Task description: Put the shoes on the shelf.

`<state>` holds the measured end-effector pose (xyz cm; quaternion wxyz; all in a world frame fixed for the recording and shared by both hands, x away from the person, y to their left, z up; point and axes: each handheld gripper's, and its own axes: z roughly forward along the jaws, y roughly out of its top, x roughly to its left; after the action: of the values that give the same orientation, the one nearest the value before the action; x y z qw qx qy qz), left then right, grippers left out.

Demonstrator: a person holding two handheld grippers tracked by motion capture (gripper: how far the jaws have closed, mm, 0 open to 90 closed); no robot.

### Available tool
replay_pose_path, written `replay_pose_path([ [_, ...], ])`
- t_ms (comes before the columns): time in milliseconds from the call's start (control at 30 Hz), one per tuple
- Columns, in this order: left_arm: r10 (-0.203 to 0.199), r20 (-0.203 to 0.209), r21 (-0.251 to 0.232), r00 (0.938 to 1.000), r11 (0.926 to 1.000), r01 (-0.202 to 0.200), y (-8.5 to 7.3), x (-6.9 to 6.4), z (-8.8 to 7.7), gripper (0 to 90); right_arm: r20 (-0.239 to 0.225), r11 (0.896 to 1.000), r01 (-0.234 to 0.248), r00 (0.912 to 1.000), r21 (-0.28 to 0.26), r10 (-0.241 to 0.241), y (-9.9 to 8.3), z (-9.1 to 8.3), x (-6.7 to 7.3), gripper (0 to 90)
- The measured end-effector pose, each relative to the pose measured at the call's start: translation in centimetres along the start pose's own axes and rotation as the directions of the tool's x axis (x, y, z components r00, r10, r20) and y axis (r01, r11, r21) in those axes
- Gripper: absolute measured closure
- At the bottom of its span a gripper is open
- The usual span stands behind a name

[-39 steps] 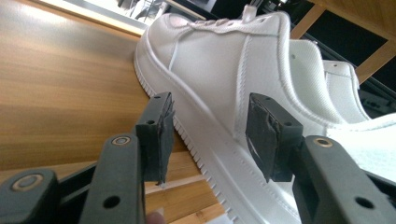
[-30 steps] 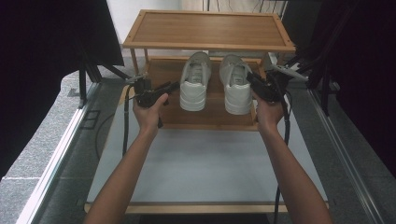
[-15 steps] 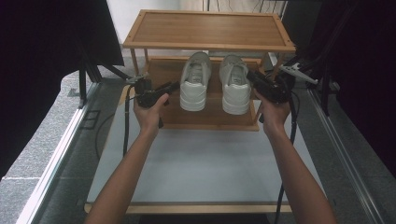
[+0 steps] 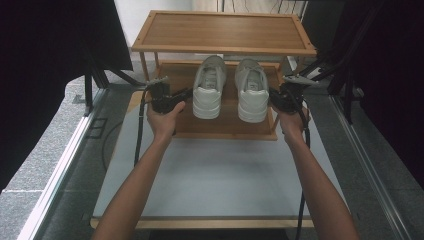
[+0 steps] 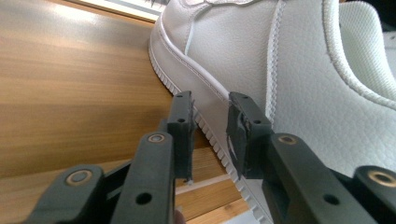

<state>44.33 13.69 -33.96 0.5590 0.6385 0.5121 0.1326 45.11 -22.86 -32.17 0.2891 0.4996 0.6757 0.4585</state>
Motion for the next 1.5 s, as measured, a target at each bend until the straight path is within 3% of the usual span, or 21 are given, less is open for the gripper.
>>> replay_pose_path([
  [200, -0.004, 0.012, 0.046, 0.9999, 0.9989, 0.003, 0.6, -0.2, 0.5, 77.0, 0.014, 1.000, 0.020, 0.9997, 0.005, -0.020, 0.3, 0.7, 0.2, 89.5],
  [333, 0.019, 0.052, 0.081, 0.9985, 0.9964, -0.023, 0.7, -1.6, 1.5, 76.8, 0.009, 1.000, 0.025, 0.9996, 0.016, -0.025, 0.7, 1.3, 1.4, 89.5],
  [433, 0.049, 0.008, 0.078, 0.9987, 0.9957, -0.050, 0.8, -2.3, 1.6, 80.9, 0.049, 0.999, 0.033, 0.9982, 0.015, -0.034, 0.8, 1.6, 2.3, 89.6],
  [633, 0.016, 0.044, 0.067, 0.9989, 0.9975, -0.019, 0.6, -1.6, 1.2, 73.8, 0.012, 1.000, 0.004, 0.9999, 0.004, -0.004, 0.4, 1.4, 1.8, 89.4],
  [667, 0.034, 0.071, 0.052, 0.9969, 0.9979, -0.038, 0.4, -1.9, 0.3, 72.5, -0.003, 1.000, 0.011, 0.9999, -0.003, -0.011, 0.2, 1.0, 1.7, 87.7],
  [700, 0.034, 0.071, 0.052, 0.9969, 0.9979, -0.038, 0.4, -1.9, 0.3, 72.3, -0.003, 1.000, 0.011, 0.9999, -0.003, -0.011, 0.2, 1.0, 1.7, 87.7],
  [767, 0.064, 0.096, 0.031, 0.9933, 0.9972, -0.068, 0.2, -2.4, -0.9, 72.3, -0.040, 1.000, 0.019, 0.9990, -0.021, -0.020, -0.1, 0.0, 1.6, 85.9],
  [800, 0.091, 0.126, 0.024, 0.9879, 0.9952, -0.094, -0.2, -3.1, -2.3, 72.1, -0.085, 0.999, 0.021, 0.9961, -0.048, -0.025, -0.4, -1.5, 1.6, 85.4],
  [833, 0.091, 0.126, 0.024, 0.9879, 0.9952, -0.094, -0.2, -3.1, -2.3, 72.1, -0.085, 0.999, 0.021, 0.9961, -0.048, -0.025, -0.4, -1.5, 1.6, 85.4],
  [867, 0.130, 0.144, 0.018, 0.9810, 0.9908, -0.134, -0.7, -4.0, -3.4, 71.9, -0.111, 0.996, 0.050, 0.9921, -0.074, -0.058, -0.9, -3.1, 1.9, 85.1],
  [933, 0.154, 0.167, 0.016, 0.9739, 0.9871, -0.159, -1.2, -4.9, -4.2, 71.9, -0.151, 0.994, 0.059, 0.9858, -0.095, -0.073, -1.7, -4.7, 2.2, 84.5],
  [967, 0.154, 0.167, 0.016, 0.9739, 0.9871, -0.159, -1.2, -4.9, -4.2, 71.8, -0.151, 0.994, 0.059, 0.9858, -0.095, -0.073, -1.7, -4.7, 2.2, 84.5],
  [1000, 0.182, 0.178, 0.021, 0.9671, 0.9818, -0.189, -1.8, -5.8, -4.7, 71.7, -0.189, 0.991, 0.077, 0.9773, -0.107, -0.096, -2.4, -6.0, 2.8, 84.6],
  [1133, 0.214, 0.188, 0.032, 0.9584, 0.9741, -0.224, -2.5, -6.9, -4.7, 71.3, -0.152, 0.983, 0.134, 0.9763, -0.129, -0.154, -3.0, -6.5, 3.8, 86.1],
  [1200, 0.244, 0.176, 0.044, 0.9538, 0.9659, -0.255, -2.8, -7.6, -4.1, 70.9, -0.168, 0.987, 0.093, 0.9792, -0.130, -0.114, -3.0, -6.4, 3.6, 86.2],
  [1300, 0.257, 0.155, 0.063, 0.9540, 0.9611, -0.269, -2.9, -7.8, -3.4, 71.6, -0.157, 0.988, 0.079, 0.9825, -0.135, -0.100, -3.0, -6.2, 3.6, 87.3],
  [1500, 0.240, 0.158, 0.049, 0.9578, 0.9669, -0.250, -2.8, -7.4, -3.3, 76.5, -0.153, 0.988, 0.054, 0.9852, -0.145, -0.076, -3.0, -6.0, 3.7, 88.1],
])
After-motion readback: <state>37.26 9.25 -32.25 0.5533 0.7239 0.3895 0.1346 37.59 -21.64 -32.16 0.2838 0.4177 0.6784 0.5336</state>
